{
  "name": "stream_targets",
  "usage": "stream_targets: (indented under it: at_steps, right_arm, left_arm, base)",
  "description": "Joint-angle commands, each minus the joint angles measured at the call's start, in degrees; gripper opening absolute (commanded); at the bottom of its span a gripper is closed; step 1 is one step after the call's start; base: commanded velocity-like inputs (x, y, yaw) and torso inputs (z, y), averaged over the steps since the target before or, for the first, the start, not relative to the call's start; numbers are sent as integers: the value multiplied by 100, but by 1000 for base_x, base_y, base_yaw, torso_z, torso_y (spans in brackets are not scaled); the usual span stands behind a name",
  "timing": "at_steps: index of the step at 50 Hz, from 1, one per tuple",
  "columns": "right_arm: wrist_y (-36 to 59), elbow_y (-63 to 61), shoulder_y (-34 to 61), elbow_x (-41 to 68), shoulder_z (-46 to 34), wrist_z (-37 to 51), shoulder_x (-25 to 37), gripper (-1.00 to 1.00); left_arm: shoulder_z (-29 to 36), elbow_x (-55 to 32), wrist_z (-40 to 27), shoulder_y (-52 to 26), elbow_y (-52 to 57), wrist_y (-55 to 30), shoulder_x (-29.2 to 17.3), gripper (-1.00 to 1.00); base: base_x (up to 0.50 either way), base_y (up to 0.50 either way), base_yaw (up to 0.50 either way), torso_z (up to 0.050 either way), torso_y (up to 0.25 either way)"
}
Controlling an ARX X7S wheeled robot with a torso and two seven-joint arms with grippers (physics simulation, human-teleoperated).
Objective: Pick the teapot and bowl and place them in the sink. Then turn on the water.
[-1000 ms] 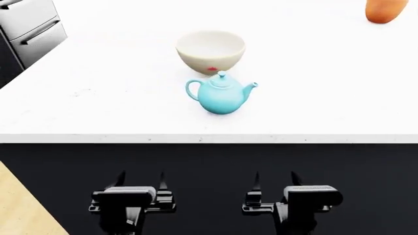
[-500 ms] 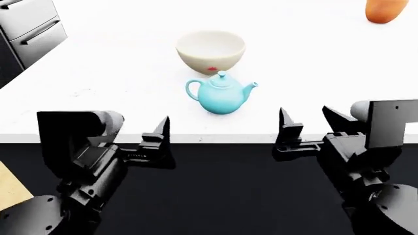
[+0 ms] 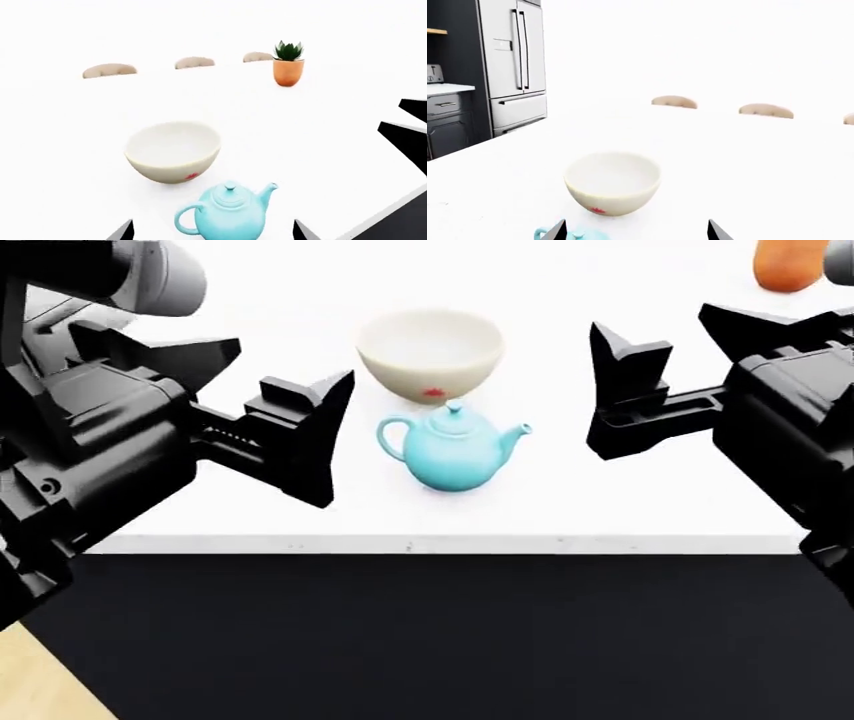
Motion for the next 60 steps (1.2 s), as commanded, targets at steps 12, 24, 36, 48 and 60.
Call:
stream_targets:
  at_steps: [12,24,36,48,60]
  right_arm:
    - [13,408,770,370,-281,5,282,100]
    - [-87,452,895,452,-376,-9,335,100]
    - [-179,441,980,521,-495,11,346,100]
    - [-261,381,968,536,-565,17,364,100]
    - [-296,517,1147,713,-545,-117,575,100]
  left_arm:
    - [696,-470,8,-1328,-822,-595,-209,100]
    - [902,-624,-6,-1558,-874,-636,-228,100]
    - [1031,-740,-30,-1701,-874,-626,-274,100]
    - [1193,-894,-48,-1845,-877,-627,-311,100]
    - [1430,-1083,128,-2113,-1058,-878,-330,100]
  base:
    - [231,0,0,0,0]
    - [280,0,0,0,0]
    - [322,0,0,0,0]
    - [325,0,0,0,0]
    - [190,0,0,0,1]
